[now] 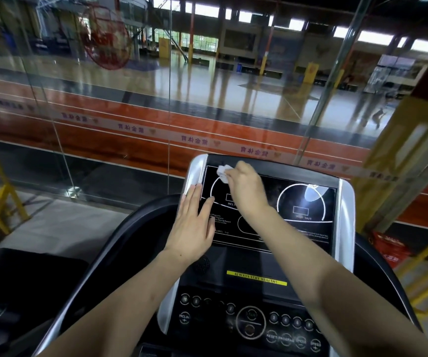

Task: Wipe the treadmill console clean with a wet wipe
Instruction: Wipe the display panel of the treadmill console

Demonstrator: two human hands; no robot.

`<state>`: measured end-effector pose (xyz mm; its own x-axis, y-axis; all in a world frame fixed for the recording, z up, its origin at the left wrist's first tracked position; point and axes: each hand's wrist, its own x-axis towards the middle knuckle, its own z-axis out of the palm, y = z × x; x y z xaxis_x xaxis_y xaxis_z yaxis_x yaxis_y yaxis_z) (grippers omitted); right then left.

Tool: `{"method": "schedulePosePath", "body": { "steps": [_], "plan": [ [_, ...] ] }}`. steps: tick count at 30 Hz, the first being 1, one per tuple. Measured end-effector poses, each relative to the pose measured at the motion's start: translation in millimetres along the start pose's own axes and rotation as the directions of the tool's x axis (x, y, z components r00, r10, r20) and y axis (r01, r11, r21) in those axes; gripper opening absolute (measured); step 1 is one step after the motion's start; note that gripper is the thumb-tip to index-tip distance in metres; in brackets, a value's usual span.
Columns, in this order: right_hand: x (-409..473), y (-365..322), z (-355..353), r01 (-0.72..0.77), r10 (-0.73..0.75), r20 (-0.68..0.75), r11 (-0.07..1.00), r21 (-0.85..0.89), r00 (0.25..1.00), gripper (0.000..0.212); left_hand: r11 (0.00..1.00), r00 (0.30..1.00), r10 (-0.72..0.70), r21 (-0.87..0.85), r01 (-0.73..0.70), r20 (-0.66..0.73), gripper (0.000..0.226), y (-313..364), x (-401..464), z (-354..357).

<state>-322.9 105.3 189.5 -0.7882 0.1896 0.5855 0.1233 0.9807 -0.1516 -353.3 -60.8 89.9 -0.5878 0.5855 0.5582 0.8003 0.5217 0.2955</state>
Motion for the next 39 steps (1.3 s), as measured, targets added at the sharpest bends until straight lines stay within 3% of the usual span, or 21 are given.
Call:
{"method": "schedulePosePath", "body": {
  "steps": [3, 10, 13, 17, 20, 21, 23, 25, 29, 31, 35, 37, 39],
  "plan": [
    [0.3, 7.0, -2.8, 0.068, -0.067, 0.023, 0.997, -0.04, 0.997, 0.012, 0.998, 1.0, -0.001, 0.07, 0.001, 0.0, 0.056, 2.2, 1.1, 3.2],
    [-42.2, 88.6, -42.6, -0.069, 0.066, -0.13, 0.998, -0.017, 0.989, 0.012, 0.982, 0.999, -0.009, 0.189, 0.002, 0.033, 0.057, 20.8, 1.3, 9.1],
    [-66.0, 84.2, -37.2, -0.067, 0.066, -0.034, 0.998, -0.019, 0.997, 0.015, 0.985, 0.999, 0.02, 0.169, -0.027, 0.04, 0.057, 31.7, -0.8, 14.6],
    [-129.7, 77.0, -26.1, 0.178, -0.18, 0.019, 0.982, 0.069, 0.983, 0.019, 0.981, 0.996, 0.081, 0.174, -0.084, 0.025, 0.056, 38.7, -5.9, 22.4],
    [-143.1, 78.5, -29.1, 0.251, -0.255, 0.09, 0.967, 0.053, 0.963, 0.024, 0.978, 0.994, 0.111, 0.173, -0.113, 0.021, 0.055, 38.9, -11.1, 26.2],
    [-132.2, 78.4, -31.9, 0.21, -0.212, 0.144, 0.977, 0.03, 0.967, 0.019, 0.977, 0.993, 0.114, 0.178, -0.117, 0.027, 0.055, 39.3, -12.5, 26.6],
    [-90.1, 83.3, -39.3, 0.067, -0.064, 0.1, 0.998, -0.023, 0.993, 0.006, 0.975, 0.991, 0.121, 0.182, -0.128, 0.047, 0.056, 41.1, -13.6, 26.8],
    [-46.8, 91.4, -45.1, -0.061, 0.06, -0.033, 0.998, -0.034, 0.998, 0.017, 0.973, 0.99, 0.127, 0.185, -0.138, 0.068, 0.056, 44.4, -14.6, 26.9],
    [-67.6, 84.3, -41.4, -0.075, 0.074, 0.02, 0.997, 0.022, 0.997, 0.015, 0.974, 0.988, 0.121, 0.182, -0.136, 0.093, 0.057, 50.6, -20.0, 29.2],
    [-116.9, 81.2, -30.5, 0.064, -0.065, 0.046, 0.998, 0.002, 0.997, 0.008, 0.974, 0.988, 0.122, 0.183, -0.137, 0.091, 0.057, 50.9, -23.0, 30.9],
    [-162.3, 80.9, -23.3, 0.256, -0.258, 0.12, 0.966, 0.028, 0.959, 0.025, 0.972, 0.989, 0.133, 0.188, -0.144, 0.066, 0.056, 48.0, -28.2, 30.9],
    [-140.5, 80.1, -33.1, 0.22, -0.221, 0.133, 0.975, 0.02, 0.966, 0.019, 0.974, 0.991, 0.112, 0.189, -0.123, 0.068, 0.057, 47.5, -27.1, 28.3],
    [-97.3, 87.3, -40.7, 0.088, -0.088, 0.04, 0.996, 0.005, 0.995, 0.011, 0.975, 0.992, 0.102, 0.19, -0.115, 0.077, 0.058, 48.7, -26.3, 26.9]
  ]
}}
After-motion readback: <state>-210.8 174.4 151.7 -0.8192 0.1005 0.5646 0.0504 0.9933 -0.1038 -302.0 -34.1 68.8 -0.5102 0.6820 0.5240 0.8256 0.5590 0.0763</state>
